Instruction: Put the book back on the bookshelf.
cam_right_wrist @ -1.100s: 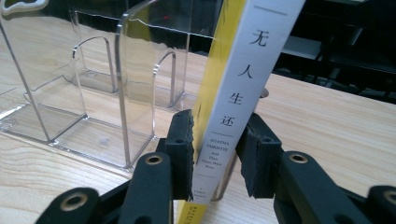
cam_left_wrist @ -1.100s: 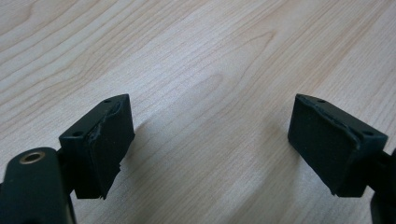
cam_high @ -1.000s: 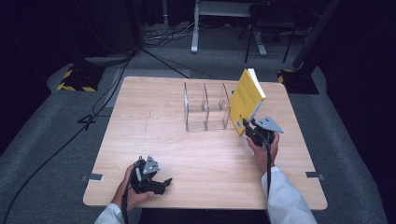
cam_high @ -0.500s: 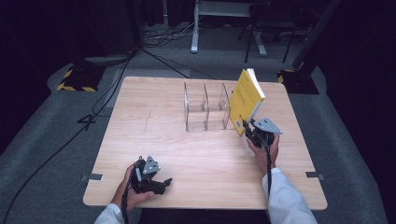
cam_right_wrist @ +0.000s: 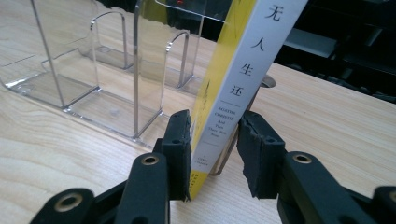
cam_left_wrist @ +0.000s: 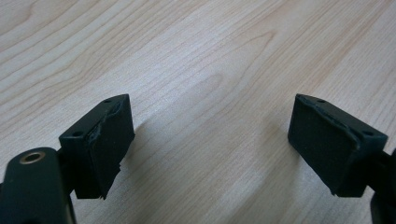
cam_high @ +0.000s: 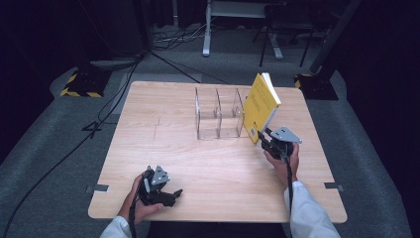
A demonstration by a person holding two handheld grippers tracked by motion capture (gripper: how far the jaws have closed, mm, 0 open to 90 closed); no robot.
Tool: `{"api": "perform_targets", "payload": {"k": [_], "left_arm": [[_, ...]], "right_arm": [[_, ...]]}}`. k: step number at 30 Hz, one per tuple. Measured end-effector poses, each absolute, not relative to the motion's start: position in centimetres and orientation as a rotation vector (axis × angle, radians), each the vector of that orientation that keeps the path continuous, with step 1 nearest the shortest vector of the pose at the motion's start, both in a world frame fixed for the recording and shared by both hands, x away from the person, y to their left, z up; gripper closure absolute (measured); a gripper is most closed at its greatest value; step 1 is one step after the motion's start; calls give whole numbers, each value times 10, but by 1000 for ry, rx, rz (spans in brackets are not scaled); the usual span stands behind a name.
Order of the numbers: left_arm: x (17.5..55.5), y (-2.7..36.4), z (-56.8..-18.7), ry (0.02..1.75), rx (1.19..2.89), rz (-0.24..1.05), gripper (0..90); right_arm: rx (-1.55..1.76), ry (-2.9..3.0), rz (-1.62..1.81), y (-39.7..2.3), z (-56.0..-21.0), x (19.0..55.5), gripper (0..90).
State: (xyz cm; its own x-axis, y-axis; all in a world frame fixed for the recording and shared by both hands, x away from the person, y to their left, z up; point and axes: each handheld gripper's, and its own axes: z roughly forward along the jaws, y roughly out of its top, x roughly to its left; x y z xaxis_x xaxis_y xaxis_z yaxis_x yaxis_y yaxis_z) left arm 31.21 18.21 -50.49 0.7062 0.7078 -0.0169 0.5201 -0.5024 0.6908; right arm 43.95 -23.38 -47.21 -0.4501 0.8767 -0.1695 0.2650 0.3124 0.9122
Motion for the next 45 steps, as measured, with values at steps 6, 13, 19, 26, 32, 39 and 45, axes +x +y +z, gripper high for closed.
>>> {"api": "perform_targets", "payload": {"k": [6, 13, 19, 26, 32, 39, 45], "left_arm": [[312, 182, -505, 930, 2223, 350, 150], [312, 182, -505, 929, 2224, 348, 150], [312, 182, -505, 930, 2222, 350, 150], [312, 182, -505, 930, 2221, 351, 150], [312, 182, -505, 929, 2223, 349, 150], [312, 182, -505, 930, 2222, 350, 150], [312, 182, -505, 930, 2221, 351, 150]], "right_arm": [[996, 1957, 1116, -240, -468, 440, 649], [963, 2017, 1081, -245, -462, 437, 642], [895, 2116, 1035, -248, -453, 431, 617], [869, 2190, 1051, -254, -443, 424, 584], [830, 2248, 1038, -257, -439, 415, 547], [779, 2290, 1023, -261, -436, 405, 495], [725, 2349, 996, -263, -436, 395, 423]]}}
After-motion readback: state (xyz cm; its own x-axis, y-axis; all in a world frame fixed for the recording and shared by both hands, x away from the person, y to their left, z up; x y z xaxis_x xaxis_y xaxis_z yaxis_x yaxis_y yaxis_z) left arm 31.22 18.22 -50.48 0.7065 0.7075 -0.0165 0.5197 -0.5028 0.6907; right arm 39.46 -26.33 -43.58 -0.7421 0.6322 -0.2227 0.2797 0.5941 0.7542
